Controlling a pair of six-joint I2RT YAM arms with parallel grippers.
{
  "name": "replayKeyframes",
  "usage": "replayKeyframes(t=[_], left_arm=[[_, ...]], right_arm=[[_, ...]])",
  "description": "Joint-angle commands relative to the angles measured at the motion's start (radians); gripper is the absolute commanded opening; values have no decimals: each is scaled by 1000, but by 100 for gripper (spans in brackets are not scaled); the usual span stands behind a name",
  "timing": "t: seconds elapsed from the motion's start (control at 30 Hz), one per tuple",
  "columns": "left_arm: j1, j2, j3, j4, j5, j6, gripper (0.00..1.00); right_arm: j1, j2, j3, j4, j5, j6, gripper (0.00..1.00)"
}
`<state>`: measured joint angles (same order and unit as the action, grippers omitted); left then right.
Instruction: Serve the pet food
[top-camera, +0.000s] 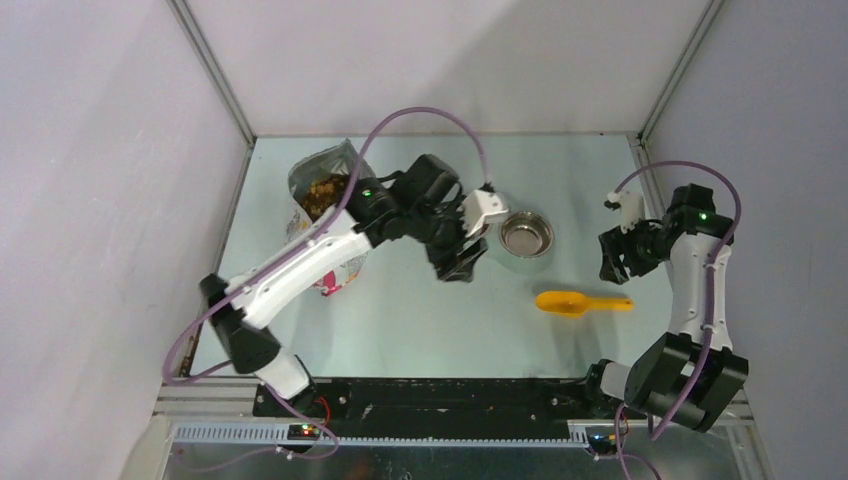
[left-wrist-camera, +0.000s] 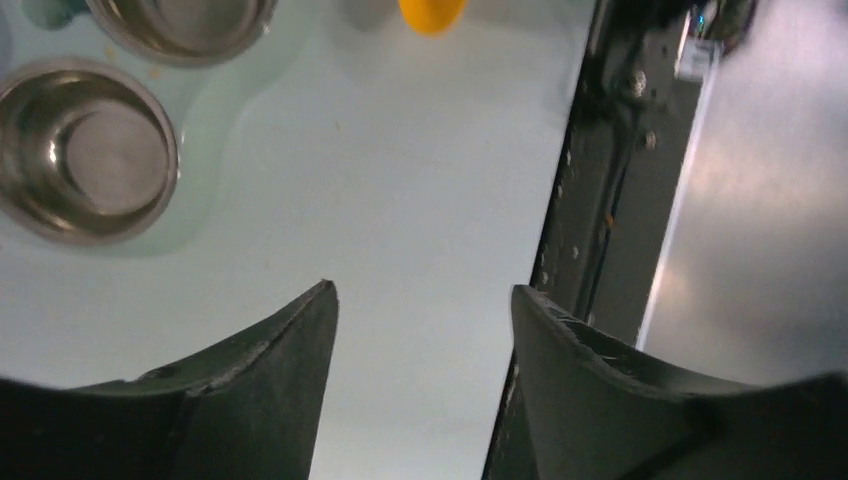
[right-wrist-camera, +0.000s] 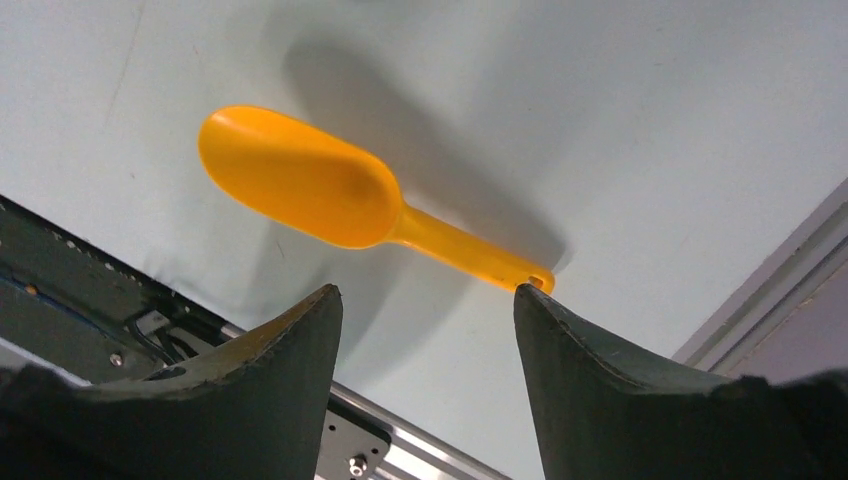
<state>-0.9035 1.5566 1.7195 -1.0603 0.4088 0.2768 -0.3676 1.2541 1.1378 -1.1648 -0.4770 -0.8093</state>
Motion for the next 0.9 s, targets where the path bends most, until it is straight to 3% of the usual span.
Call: replayKeyframes(t=[0.0,0.07,0.1,0.3,0.57,0.77,0.87], left_arm=[[-24,151,80,266,-36,-184,59],[-39,247,139,307,1,-212,48],[-53,283,160,315,10,-222,47],[-90,475,226,419,42,-340,56],[-120,679,356,380,28,-283,49],[-126,715,359,439,6,-232,41],[-129,739,375,453,16,-239,29]], right_arm=[[-71,-71,6,39,-130,34,68],[-89,-137,5,39,-172,99,69],[-92,-190,5,32,-193,130,71],[-94,-337,6,104,-220,299,77],[-94,-302,6,191,-247,432,77],[-94,-272,5,217,-261,468,76],[-94,-271,5,239,-266,489,76]])
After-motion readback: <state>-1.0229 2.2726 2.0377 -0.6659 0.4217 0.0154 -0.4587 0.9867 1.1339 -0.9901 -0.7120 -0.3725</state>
